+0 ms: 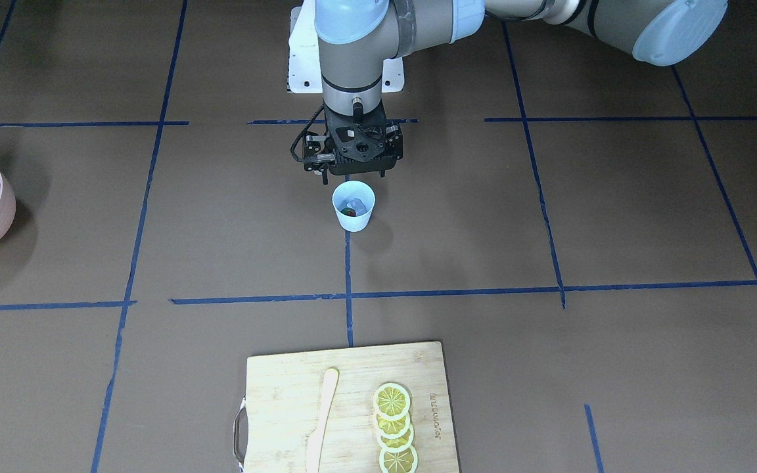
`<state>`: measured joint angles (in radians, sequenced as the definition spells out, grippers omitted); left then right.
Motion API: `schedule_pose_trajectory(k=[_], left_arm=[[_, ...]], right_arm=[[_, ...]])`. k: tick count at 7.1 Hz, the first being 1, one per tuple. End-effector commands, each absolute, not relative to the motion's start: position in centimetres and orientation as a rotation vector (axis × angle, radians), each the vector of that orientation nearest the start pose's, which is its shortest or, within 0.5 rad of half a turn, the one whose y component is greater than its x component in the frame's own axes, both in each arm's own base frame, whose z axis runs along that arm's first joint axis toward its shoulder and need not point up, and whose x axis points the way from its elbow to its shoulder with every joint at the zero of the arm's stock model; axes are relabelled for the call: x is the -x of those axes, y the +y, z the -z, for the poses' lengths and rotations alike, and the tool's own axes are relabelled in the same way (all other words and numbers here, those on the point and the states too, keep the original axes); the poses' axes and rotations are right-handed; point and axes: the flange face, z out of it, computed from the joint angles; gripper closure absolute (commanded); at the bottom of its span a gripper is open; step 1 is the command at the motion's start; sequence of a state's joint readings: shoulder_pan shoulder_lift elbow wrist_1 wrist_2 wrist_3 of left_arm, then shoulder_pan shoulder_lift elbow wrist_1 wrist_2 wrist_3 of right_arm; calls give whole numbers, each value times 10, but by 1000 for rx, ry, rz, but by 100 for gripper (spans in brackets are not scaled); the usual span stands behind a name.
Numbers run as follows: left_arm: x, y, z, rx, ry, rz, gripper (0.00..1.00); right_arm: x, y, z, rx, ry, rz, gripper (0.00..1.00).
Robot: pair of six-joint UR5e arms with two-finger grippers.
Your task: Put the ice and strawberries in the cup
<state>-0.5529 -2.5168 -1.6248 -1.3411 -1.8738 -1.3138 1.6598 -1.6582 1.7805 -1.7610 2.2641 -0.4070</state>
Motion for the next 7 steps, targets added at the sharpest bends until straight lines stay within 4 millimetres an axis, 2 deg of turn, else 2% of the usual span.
schedule_pose_trajectory(k=[1, 2, 3, 4, 5, 7], left_arm=[[-519, -445, -106, -61, 809, 101, 0], [-484, -447, -133, -115, 799, 20, 0], [-436, -452, -170, -161, 779, -30, 0], [-389, -466, -200, -178, 766, -86, 0], [-337, -486, -232, -167, 774, -151, 0], [-221, -520, -313, -177, 751, -252, 0]], right_arm=[[-109, -438, -623, -104, -689, 280, 0], [-109, -438, -624, -101, -690, 279, 0], [-109, -438, -624, -101, -690, 279, 0], [-109, -438, -625, -101, -690, 280, 0], [-108, -438, -626, -99, -691, 281, 0], [-108, -440, -622, -96, -696, 255, 0]])
